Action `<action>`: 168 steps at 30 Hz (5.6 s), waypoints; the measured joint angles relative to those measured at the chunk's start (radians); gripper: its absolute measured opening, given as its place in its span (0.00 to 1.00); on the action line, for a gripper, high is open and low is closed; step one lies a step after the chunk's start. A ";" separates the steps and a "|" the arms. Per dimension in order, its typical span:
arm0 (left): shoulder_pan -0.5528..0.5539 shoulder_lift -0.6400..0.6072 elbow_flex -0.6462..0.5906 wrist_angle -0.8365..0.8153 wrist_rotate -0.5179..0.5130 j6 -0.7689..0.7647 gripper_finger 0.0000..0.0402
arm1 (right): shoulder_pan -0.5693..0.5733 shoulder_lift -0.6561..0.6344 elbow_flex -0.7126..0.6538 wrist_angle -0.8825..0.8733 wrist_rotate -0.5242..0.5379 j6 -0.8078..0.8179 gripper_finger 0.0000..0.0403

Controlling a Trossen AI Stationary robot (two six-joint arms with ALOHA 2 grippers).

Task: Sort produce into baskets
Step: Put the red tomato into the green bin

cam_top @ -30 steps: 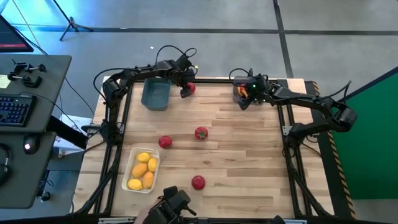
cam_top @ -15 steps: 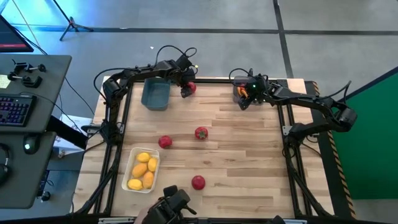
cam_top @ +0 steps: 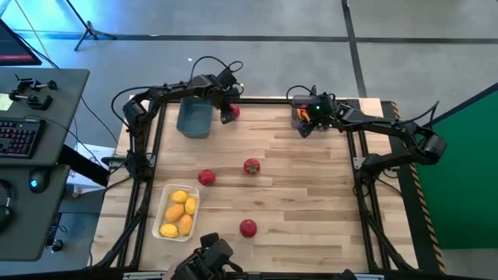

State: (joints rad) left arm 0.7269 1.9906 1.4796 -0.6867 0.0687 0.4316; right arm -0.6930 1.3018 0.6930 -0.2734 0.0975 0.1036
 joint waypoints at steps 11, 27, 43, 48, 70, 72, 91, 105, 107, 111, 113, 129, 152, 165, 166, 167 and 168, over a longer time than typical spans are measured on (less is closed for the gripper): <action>0.000 -0.071 0.003 -0.051 0.005 -0.014 0.42 | 0.000 0.000 0.000 -0.003 0.000 0.000 0.56; 0.096 -0.324 -0.094 -0.118 -0.008 -0.139 0.42 | 0.000 0.000 0.000 -0.014 0.000 -0.007 0.56; 0.211 -0.380 -0.356 0.039 -0.070 -0.217 0.42 | 0.000 0.000 0.000 -0.017 0.000 -0.006 0.56; 0.216 -0.339 -0.357 0.066 -0.069 -0.220 0.42 | 0.000 0.000 0.000 -0.017 0.000 0.002 0.56; 0.209 -0.283 -0.357 0.092 -0.056 -0.194 0.57 | 0.000 0.000 0.000 -0.014 0.000 0.001 0.56; 0.206 -0.283 -0.357 0.093 -0.060 -0.194 0.60 | 0.000 0.000 0.000 -0.014 0.000 0.001 0.56; 0.194 -0.392 -0.357 0.143 -0.104 -0.161 0.66 | 0.002 0.000 0.000 -0.014 -0.002 -0.018 0.56; 0.138 -0.593 -0.614 0.495 -0.027 -0.168 0.66 | 0.198 0.000 0.000 0.067 -0.006 -0.017 0.56; 0.122 -0.639 -0.665 0.570 -0.004 -0.160 0.66 | 0.237 0.000 0.000 0.091 -0.007 -0.040 0.56; 0.089 -0.710 -0.756 0.671 0.080 -0.127 0.66 | 0.292 0.000 0.000 0.176 -0.011 -0.057 0.56; 0.075 -0.727 -0.786 0.702 0.100 -0.123 0.66 | 0.311 0.000 0.000 0.201 -0.011 -0.057 0.56; -0.037 -0.728 -0.798 0.688 0.086 -0.104 0.66 | 0.333 0.007 0.000 0.361 -0.023 -0.033 0.56; -0.122 -0.731 -0.798 0.548 -0.179 -0.089 0.66 | 0.449 0.006 0.000 0.383 0.014 -0.015 0.56; -0.170 -0.731 -0.798 0.474 -0.219 -0.156 0.61 | 0.740 0.055 0.000 0.388 0.168 0.133 0.56; -0.176 -0.731 -0.798 0.474 -0.220 -0.158 0.60 | 0.764 0.066 0.000 0.398 0.183 0.152 0.57; -0.181 -0.730 -0.798 0.476 -0.219 -0.158 0.59 | 0.781 0.074 0.000 0.409 0.190 0.171 0.57; -0.186 -0.730 -0.798 0.482 -0.217 -0.160 0.59 | 0.795 0.084 0.000 0.417 0.193 0.196 0.58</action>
State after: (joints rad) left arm 0.5408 1.2602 0.6811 -0.2050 -0.1484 0.2716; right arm 0.1025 1.3859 0.6928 0.1439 0.2904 0.2994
